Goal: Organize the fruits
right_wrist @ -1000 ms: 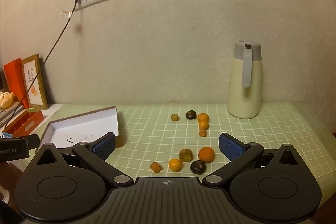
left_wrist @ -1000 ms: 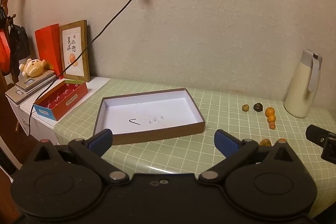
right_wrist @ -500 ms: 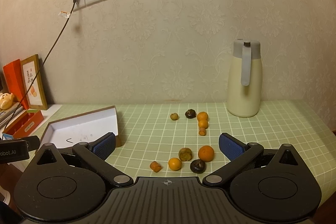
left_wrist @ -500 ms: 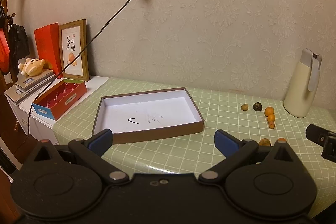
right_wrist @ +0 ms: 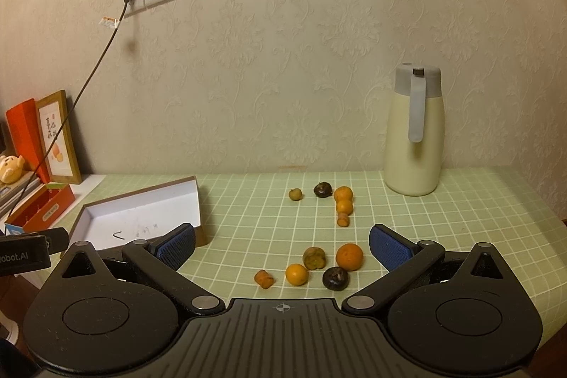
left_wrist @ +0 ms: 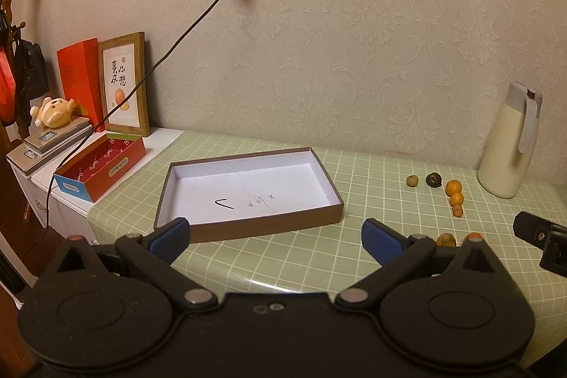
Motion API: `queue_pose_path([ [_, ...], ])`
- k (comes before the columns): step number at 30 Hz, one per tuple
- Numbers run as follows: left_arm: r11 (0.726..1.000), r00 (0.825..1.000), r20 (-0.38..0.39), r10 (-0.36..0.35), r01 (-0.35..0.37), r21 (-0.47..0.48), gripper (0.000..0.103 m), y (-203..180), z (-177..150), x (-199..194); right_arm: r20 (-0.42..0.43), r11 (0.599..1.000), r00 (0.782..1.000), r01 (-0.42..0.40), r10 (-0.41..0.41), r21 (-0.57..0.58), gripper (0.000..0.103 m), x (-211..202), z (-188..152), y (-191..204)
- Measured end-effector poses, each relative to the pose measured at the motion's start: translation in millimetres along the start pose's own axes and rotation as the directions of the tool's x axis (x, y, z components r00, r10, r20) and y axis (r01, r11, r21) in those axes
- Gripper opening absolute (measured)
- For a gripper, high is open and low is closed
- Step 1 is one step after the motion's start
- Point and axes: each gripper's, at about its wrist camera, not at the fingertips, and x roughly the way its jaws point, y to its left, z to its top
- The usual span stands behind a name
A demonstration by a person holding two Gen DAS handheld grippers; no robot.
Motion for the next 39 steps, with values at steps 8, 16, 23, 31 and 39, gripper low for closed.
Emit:
queue_pose_path([
  [8, 1.0, 1.0, -0.001, -0.002, 0.002, 0.001, 0.097, -0.1, -0.2, 0.5, -0.001, 1.0, 1.0, 0.0, 0.0, 0.0, 0.103, 0.5, 0.3, 0.4],
  [16, 1.0, 1.0, -0.001, -0.002, 0.002, 0.003, 0.097, 0.0, -0.7, 0.6, -0.005, 1.0, 1.0, 0.001, -0.001, -0.002, 0.103, 0.8, -0.1, 1.5],
  [23, 1.0, 1.0, -0.001, -0.002, 0.002, 0.002, 0.097, -0.1, -0.4, 0.7, -0.007, 1.0, 1.0, 0.001, -0.001, 0.0, 0.103, 0.7, -0.3, 1.2],
  [31, 1.0, 1.0, -0.001, -0.002, 0.002, 0.002, 0.097, -0.3, -0.5, 0.9, -0.011, 1.0, 1.0, 0.003, -0.003, -0.002, 0.103, 2.3, 1.0, -0.8],
  [39, 1.0, 1.0, -0.001, -0.002, 0.002, 0.003, 0.097, -0.1, -0.6, 0.7, -0.013, 1.0, 1.0, 0.007, -0.007, -0.004, 0.103, 3.2, 0.8, -3.0],
])
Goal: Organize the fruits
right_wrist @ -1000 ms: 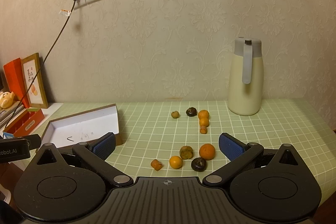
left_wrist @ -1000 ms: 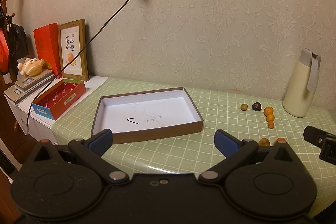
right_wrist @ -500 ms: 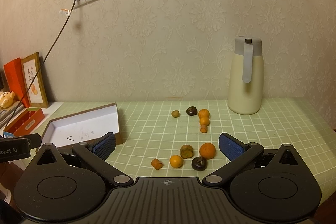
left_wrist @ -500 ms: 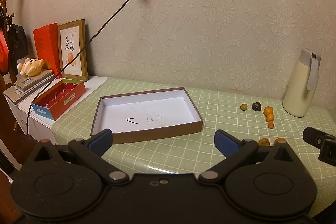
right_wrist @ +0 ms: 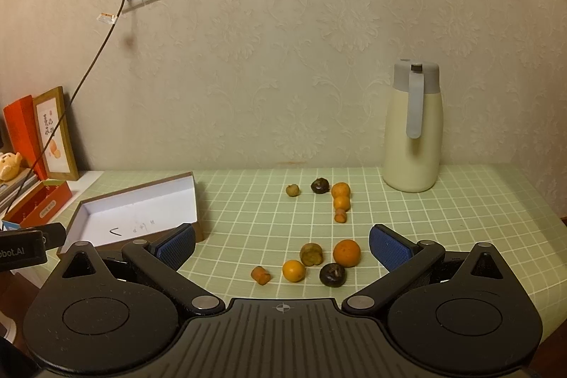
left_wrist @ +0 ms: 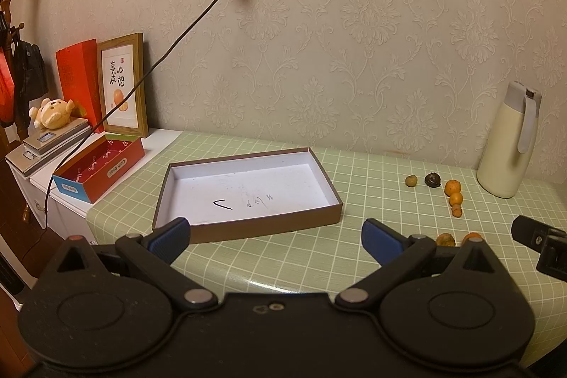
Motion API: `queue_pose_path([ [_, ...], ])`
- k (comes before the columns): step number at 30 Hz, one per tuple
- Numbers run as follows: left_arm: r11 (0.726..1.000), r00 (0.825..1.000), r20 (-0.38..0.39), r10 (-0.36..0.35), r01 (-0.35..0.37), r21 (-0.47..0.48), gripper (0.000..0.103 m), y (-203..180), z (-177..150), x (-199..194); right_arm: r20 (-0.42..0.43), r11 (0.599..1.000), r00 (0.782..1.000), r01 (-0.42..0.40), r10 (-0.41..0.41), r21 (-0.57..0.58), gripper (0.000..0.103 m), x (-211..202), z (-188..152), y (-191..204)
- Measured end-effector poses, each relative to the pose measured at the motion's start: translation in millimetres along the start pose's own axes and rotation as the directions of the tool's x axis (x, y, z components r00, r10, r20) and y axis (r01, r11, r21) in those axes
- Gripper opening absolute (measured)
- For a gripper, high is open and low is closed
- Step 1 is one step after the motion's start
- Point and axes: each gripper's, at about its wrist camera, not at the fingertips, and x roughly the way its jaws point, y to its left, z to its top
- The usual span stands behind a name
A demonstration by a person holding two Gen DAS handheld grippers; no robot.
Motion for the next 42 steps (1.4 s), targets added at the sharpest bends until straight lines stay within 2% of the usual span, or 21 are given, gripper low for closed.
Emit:
queue_pose_path([
  [11, 1.0, 1.0, -0.005, -0.003, 0.003, 0.007, 0.097, 0, 2, 6, -0.003, 1.0, 1.0, 0.01, -0.01, 0.008, 0.103, 4, 0, -6],
  [18, 0.998, 1.0, 0.017, -0.02, 0.019, 0.066, 0.097, -11, -1, 14, 0.007, 0.998, 0.999, 0.032, -0.032, 0.045, 0.103, 7, -5, -24],
  [26, 0.982, 0.995, 0.014, -0.096, 0.092, 0.166, 0.097, -37, -14, 36, 0.006, 0.993, 0.995, 0.098, -0.098, 0.068, 0.103, 20, -14, -54],
  [34, 0.949, 0.984, 0.029, -0.174, 0.16, 0.272, 0.097, -67, -30, 61, -0.011, 0.994, 0.997, 0.076, -0.075, 0.075, 0.103, 41, -30, -78],
  [40, 0.933, 0.974, -0.017, -0.224, 0.22, 0.286, 0.086, -83, -40, 91, -0.032, 0.992, 0.996, 0.086, -0.083, 0.097, 0.103, 56, -40, -92],
  [42, 0.927, 0.973, -0.027, -0.231, 0.229, 0.298, 0.079, -90, -44, 102, -0.039, 0.991, 0.996, 0.086, -0.083, 0.103, 0.103, 62, -40, -95],
])
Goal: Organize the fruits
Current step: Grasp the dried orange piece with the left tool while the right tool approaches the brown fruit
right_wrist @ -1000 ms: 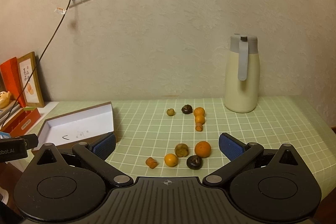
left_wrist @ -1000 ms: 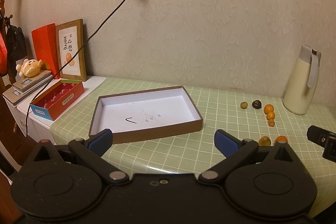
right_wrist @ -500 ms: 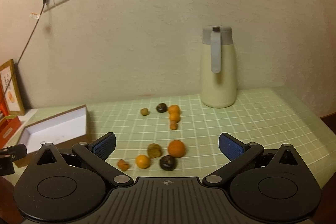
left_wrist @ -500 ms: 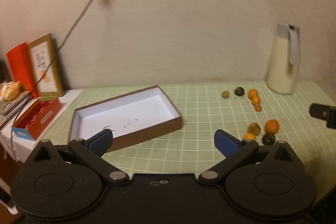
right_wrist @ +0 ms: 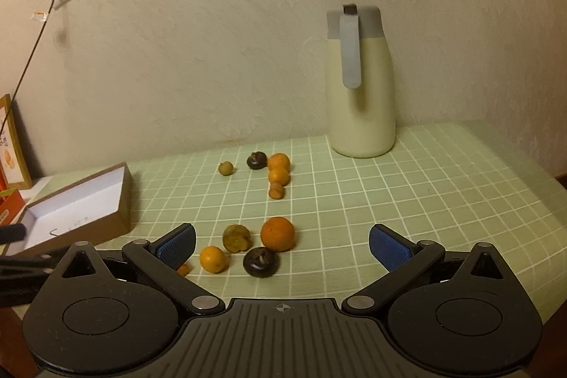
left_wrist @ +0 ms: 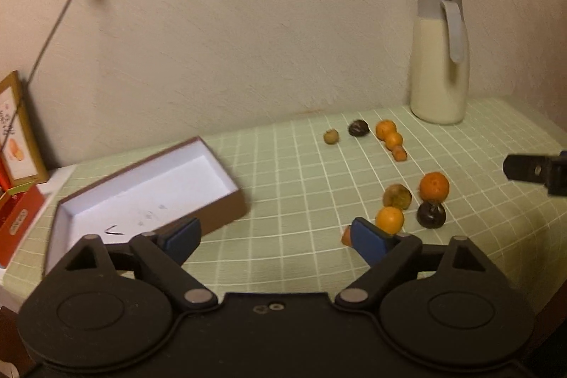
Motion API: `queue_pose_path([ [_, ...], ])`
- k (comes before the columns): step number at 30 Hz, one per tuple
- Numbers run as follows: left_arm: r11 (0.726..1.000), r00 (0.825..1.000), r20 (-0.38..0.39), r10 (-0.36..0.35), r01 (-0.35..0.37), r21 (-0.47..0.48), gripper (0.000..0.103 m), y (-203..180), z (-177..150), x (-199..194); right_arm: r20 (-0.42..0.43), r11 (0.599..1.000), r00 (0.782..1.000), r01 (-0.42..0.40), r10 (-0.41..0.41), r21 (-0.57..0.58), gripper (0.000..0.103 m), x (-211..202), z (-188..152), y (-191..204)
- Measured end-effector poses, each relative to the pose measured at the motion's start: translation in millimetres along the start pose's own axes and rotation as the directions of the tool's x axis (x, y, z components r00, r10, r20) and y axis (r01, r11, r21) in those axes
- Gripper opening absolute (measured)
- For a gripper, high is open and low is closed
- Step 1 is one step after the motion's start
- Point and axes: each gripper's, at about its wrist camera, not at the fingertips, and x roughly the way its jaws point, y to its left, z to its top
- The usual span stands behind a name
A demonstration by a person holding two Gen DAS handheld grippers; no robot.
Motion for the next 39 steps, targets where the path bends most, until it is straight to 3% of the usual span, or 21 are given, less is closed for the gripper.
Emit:
queue_pose_path([
  [2, 1.0, 1.0, -0.013, -0.018, 0.018, 0.011, 0.073, -5, -2, 12, -0.002, 1.0, 1.0, -0.004, 0.004, 0.005, 0.103, 6, 0, -2],
  [13, 0.996, 0.994, -0.062, -0.086, 0.087, 0.025, 0.063, -29, -9, 58, -0.019, 1.0, 1.0, 0.011, -0.01, 0.007, 0.103, 34, -5, -10],
  [17, 0.994, 0.992, -0.084, -0.093, 0.097, 0.045, 0.051, -39, -14, 73, -0.033, 1.0, 0.999, 0.007, -0.006, 0.024, 0.103, 41, -8, -14],
  [22, 0.993, 0.99, -0.109, -0.09, 0.098, 0.062, 0.043, -49, -19, 92, -0.038, 1.0, 0.999, 0.012, -0.011, 0.028, 0.103, 46, -11, -17],
  [23, 0.993, 0.988, -0.121, -0.098, 0.105, 0.054, 0.036, -50, -19, 96, -0.038, 1.0, 0.999, 0.012, -0.011, 0.028, 0.103, 48, -11, -17],
  [34, 0.993, 0.985, -0.139, -0.105, 0.112, 0.043, 0.031, -62, -20, 120, -0.056, 0.999, 0.998, 0.009, -0.007, 0.049, 0.103, 53, -12, -23],
  [36, 0.992, 0.985, -0.134, -0.113, 0.119, 0.044, 0.02, -63, -20, 120, -0.06, 0.999, 0.998, 0.009, -0.006, 0.05, 0.103, 54, -12, -23],
  [39, 0.991, 0.985, -0.126, -0.119, 0.126, 0.049, 0.012, -65, -21, 118, -0.06, 0.999, 0.998, 0.012, -0.01, 0.046, 0.102, 54, -13, -22],
])
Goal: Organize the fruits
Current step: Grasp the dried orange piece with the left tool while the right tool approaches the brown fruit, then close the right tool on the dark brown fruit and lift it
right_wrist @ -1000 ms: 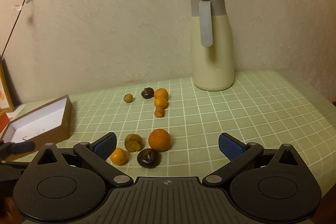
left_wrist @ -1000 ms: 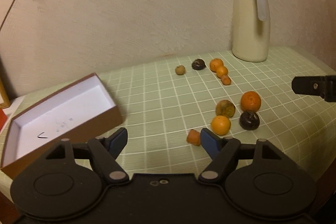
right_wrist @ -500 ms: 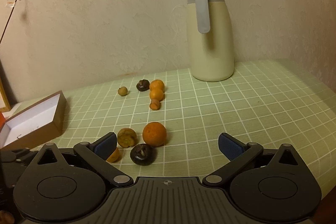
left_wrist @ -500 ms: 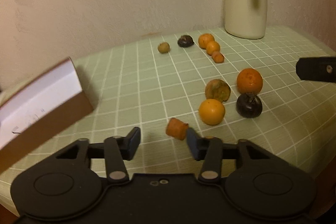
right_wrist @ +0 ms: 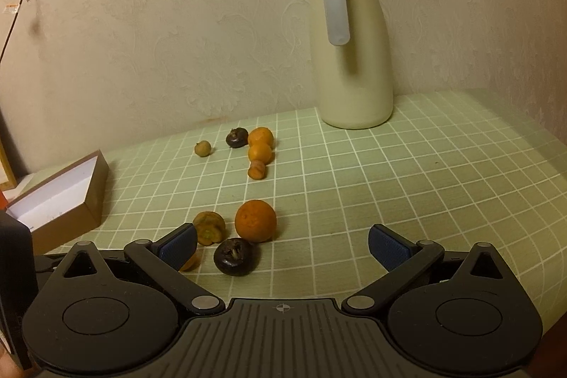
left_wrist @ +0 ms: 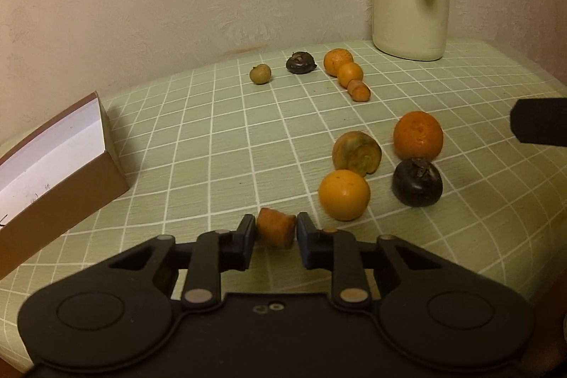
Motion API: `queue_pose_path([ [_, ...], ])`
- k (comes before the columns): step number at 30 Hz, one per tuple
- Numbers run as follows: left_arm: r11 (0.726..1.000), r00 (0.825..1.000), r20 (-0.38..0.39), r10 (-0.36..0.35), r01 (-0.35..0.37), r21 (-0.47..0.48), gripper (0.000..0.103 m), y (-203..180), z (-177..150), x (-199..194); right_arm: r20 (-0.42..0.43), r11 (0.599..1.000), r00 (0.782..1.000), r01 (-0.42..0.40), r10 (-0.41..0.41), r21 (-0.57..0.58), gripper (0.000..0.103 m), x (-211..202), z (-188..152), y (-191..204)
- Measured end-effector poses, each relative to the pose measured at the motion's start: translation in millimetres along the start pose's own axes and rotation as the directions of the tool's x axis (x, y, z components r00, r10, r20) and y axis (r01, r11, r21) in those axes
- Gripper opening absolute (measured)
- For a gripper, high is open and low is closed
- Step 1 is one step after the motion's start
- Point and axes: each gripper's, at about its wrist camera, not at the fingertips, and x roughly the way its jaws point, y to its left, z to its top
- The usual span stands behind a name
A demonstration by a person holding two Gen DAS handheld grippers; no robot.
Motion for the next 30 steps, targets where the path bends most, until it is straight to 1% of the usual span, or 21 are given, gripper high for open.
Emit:
queue_pose_path([
  [1, 1.0, 1.0, 0.001, 0.0, 0.0, -0.003, 0.012, 0, 0, -1, -0.002, 1.0, 1.0, -0.001, 0.001, 0.002, 0.098, 1, 0, 0],
  [2, 1.0, 1.0, 0.002, 0.002, -0.002, -0.008, 0.012, 1, -1, -1, -0.009, 1.0, 1.0, -0.003, 0.003, 0.003, 0.085, 2, -1, 0],
  [4, 1.0, 1.0, 0.0, 0.007, -0.007, -0.02, 0.012, 4, -2, -2, -0.037, 1.0, 0.999, -0.004, 0.004, 0.0, 0.073, 7, -1, 1],
  [7, 0.999, 1.0, 0.001, 0.024, -0.024, -0.039, 0.012, 11, -3, -4, -0.07, 1.0, 0.997, -0.016, 0.017, 0.016, 0.073, 16, -4, 4],
  [12, 0.997, 0.999, 0.002, 0.039, -0.039, -0.067, 0.012, 21, -5, -6, -0.095, 0.999, 0.995, -0.038, 0.036, -0.019, 0.073, 31, -8, 20],
  [13, 0.997, 0.999, 0.002, 0.041, -0.041, -0.07, 0.012, 23, -6, -7, -0.101, 0.999, 0.994, -0.046, 0.043, -0.02, 0.069, 35, -9, 23],
  [14, 0.996, 0.999, 0.002, 0.044, -0.044, -0.073, 0.012, 24, -6, -7, -0.104, 0.998, 0.993, -0.053, 0.05, -0.021, 0.06, 38, -9, 25],
  [16, 0.996, 0.999, 0.002, 0.046, -0.046, -0.078, 0.012, 26, -7, -8, -0.117, 0.997, 0.991, -0.066, 0.062, -0.027, 0.052, 46, -10, 31],
  [20, 0.995, 0.999, 0.01, 0.053, -0.052, -0.081, 0.012, 29, -8, -10, -0.134, 0.998, 0.989, -0.062, 0.058, -0.028, 0.052, 58, -12, 36],
  [24, 0.995, 0.998, 0.013, 0.058, -0.056, -0.088, 0.012, 32, -8, -12, -0.144, 0.998, 0.989, -0.038, 0.03, -0.049, 0.052, 67, -14, 40],
  [28, 0.994, 0.998, 0.012, 0.062, -0.061, -0.095, 0.012, 35, -9, -14, -0.157, 0.998, 0.987, -0.029, 0.02, -0.054, 0.052, 76, -16, 41],
  [30, 0.993, 0.998, 0.011, 0.066, -0.065, -0.098, 0.012, 37, -9, -14, -0.163, 0.998, 0.986, -0.03, 0.021, -0.053, 0.046, 79, -17, 42],
])
